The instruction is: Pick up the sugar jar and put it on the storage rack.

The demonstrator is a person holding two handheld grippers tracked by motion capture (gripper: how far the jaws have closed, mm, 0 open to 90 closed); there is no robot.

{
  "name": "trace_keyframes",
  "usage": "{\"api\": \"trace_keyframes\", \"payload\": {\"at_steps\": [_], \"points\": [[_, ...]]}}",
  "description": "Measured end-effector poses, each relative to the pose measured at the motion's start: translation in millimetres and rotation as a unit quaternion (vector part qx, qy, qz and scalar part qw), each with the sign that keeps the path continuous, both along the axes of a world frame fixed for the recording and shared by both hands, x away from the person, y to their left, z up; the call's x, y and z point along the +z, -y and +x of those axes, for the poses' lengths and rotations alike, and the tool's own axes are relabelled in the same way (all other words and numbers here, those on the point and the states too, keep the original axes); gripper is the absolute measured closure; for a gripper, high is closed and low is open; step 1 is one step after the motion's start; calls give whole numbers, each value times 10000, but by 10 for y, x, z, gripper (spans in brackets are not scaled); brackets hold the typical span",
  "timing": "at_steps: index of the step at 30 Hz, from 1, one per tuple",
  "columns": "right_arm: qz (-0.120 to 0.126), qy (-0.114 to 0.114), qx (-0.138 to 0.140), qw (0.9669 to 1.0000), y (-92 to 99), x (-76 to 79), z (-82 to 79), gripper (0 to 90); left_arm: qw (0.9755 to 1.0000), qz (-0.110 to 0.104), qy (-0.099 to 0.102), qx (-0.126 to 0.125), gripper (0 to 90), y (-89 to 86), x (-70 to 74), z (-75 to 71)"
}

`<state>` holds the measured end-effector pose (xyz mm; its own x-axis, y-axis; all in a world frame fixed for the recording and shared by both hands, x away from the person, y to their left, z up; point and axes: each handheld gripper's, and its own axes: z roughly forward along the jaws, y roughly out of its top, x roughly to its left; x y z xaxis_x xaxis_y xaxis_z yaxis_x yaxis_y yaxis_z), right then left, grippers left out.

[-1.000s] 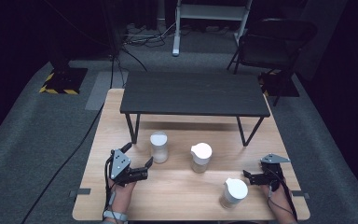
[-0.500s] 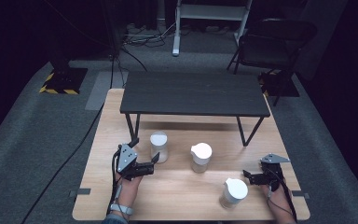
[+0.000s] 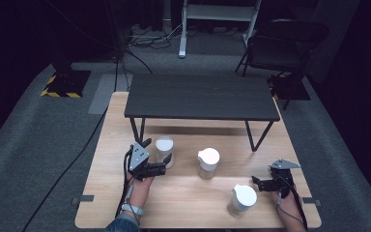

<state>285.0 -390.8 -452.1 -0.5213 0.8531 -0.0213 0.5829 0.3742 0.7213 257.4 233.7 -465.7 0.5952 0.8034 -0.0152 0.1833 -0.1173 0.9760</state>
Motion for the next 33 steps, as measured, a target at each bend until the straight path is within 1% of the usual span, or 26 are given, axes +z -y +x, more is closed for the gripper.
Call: {"api": "trace_keyframes", "payload": {"at_steps": [6,10,17,20,22,23,24,26,29,31,33], "points": [[0,1,-9,10000,-2,0,-1,16,10000,12,-60,-4,67,41,-23,83],[1,2,-10,10000,-2,0,-2,16,10000,44,-74,13,102,60,-36,122],[1,2,-10,10000,-3,-1,-2,16,9998,103,-161,-7,146,75,-62,189],[1,2,-9,10000,-3,0,-1,16,9998,134,-152,-83,206,72,-73,210],[0,1,-11,10000,-4,0,-1,16,9995,221,-142,-158,252,85,-71,223],[0,1,-12,10000,-4,0,-2,16,9994,260,-132,-174,295,99,-72,224],[-1,1,-13,10000,-4,0,-2,16,9994,280,-135,-161,306,112,-72,222],[0,1,-15,10000,-5,0,-2,16,9995,189,-156,-179,333,93,-84,236],[-1,1,-15,10000,-5,0,-2,16,9994,250,-136,-175,336,102,-69,233],[0,2,-15,10000,-5,0,-2,16,9993,281,-167,-182,337,106,-45,243],[-1,1,-15,10000,-5,0,-2,16,9989,361,-213,-189,337,128,1,253]]}}
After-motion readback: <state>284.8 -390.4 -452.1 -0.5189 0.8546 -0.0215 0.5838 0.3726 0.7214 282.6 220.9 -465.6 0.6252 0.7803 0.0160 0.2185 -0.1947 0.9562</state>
